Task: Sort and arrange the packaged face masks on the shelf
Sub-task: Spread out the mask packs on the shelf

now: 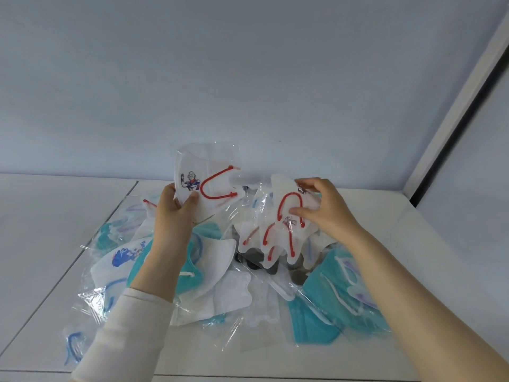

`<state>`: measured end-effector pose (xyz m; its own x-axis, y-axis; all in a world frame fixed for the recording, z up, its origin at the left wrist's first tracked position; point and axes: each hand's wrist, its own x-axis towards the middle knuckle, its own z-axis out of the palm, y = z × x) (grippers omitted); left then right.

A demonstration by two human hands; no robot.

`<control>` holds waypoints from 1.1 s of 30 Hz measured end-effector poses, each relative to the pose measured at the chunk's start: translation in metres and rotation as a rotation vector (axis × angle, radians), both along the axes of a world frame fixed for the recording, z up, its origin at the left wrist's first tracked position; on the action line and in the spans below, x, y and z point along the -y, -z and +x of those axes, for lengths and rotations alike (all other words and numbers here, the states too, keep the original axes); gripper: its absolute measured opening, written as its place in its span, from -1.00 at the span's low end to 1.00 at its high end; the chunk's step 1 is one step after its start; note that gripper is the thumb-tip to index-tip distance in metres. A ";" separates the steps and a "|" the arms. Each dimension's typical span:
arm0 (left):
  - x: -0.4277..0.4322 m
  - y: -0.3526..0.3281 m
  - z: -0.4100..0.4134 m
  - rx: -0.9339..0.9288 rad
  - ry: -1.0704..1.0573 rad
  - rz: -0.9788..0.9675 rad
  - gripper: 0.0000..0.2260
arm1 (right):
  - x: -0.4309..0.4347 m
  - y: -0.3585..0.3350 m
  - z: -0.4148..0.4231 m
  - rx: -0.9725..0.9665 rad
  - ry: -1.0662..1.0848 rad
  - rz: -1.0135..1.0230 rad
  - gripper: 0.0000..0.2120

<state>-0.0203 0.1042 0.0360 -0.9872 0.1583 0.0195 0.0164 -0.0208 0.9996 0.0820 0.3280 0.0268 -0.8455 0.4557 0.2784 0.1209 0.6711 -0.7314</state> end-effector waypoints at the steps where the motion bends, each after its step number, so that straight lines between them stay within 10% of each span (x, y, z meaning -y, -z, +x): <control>1: 0.000 0.001 0.000 0.005 0.006 -0.001 -0.71 | -0.001 -0.004 0.003 -0.054 -0.009 -0.010 -0.43; 19: -0.019 0.000 0.033 -0.175 0.484 -0.108 -0.81 | 0.022 -0.043 -0.011 -0.240 -0.416 1.091 -0.35; 23: -0.012 0.006 0.020 -0.031 0.228 0.014 -0.86 | 0.010 -0.030 -0.006 -0.212 -0.117 0.810 -0.32; 28: 0.003 0.000 0.006 0.056 0.042 0.135 -0.74 | -0.005 0.009 0.009 0.523 -0.014 0.468 -0.11; 33: 0.003 0.000 0.006 0.080 0.031 0.143 -0.70 | -0.002 0.014 0.006 0.393 0.026 0.289 -0.29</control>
